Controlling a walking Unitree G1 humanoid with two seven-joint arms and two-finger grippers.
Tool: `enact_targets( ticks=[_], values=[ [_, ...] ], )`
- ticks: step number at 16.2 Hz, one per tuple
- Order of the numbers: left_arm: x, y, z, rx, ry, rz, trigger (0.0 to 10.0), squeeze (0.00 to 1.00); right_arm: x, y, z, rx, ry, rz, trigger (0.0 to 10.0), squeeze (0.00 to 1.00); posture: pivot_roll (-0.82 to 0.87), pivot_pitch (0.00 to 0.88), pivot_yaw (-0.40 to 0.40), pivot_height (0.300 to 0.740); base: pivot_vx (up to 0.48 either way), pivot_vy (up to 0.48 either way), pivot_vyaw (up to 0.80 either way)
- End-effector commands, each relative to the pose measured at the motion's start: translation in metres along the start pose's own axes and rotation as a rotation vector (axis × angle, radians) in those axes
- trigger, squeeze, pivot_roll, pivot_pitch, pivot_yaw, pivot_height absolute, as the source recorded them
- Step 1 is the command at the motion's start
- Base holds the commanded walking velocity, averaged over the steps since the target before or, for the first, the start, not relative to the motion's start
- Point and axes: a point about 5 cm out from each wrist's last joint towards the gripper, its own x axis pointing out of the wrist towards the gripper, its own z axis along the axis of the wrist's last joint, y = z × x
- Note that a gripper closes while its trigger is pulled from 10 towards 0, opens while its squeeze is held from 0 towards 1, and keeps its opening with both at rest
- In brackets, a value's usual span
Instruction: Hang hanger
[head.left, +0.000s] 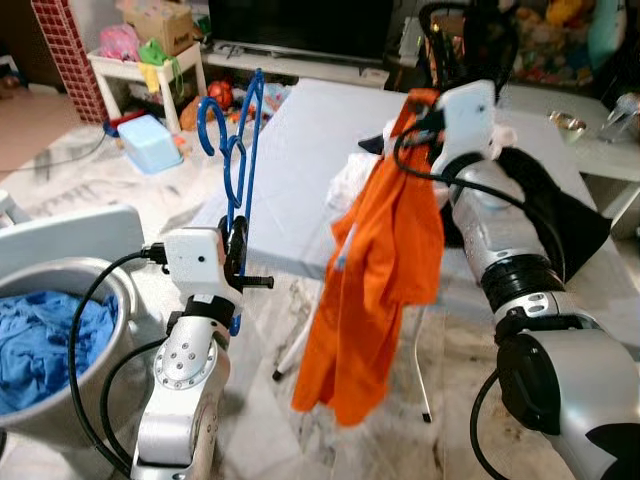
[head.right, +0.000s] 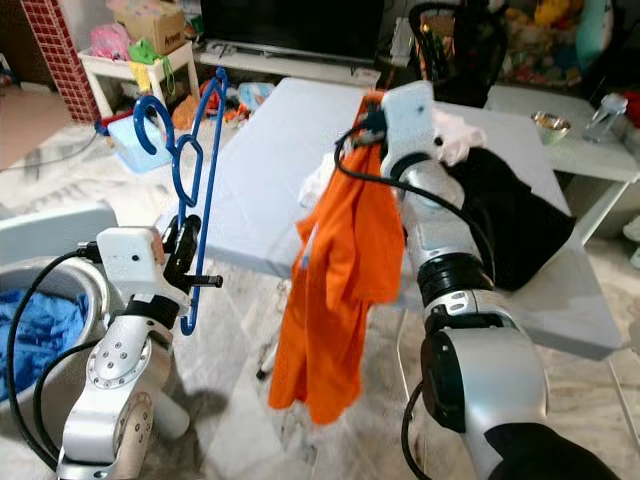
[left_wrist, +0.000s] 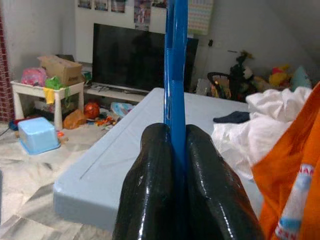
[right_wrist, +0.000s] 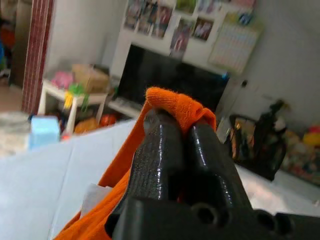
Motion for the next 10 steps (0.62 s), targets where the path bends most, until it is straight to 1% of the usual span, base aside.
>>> enact_targets(
  ticks=[1,4,10],
  values=[
    [0.0039,-0.0034,0.0062,-0.007,-0.032,-0.024,10.0,0.0,-0.0004,-0.0054,0.0071,0.009,-0.042,-0.032,10.0,0.0,-0.05,0.0,-0.046,0.74,0.364,0.0,0.0],
    [0.0069,-0.0026,0.006,-0.008,-0.035,-0.027,10.0,0.0,-0.0024,-0.0076,0.0074,0.012,-0.044,-0.04,10.0,0.0,-0.05,0.0,-0.045,0.74,0.399,0.0,0.0],
    [0.0048,-0.0031,0.0044,-0.016,-0.03,-0.025,10.0,0.0,-0.0027,-0.0054,0.0095,0.018,-0.055,-0.038,10.0,0.0,-0.05,0.0,-0.047,0.74,0.43,0.0,0.0]
  ],
)
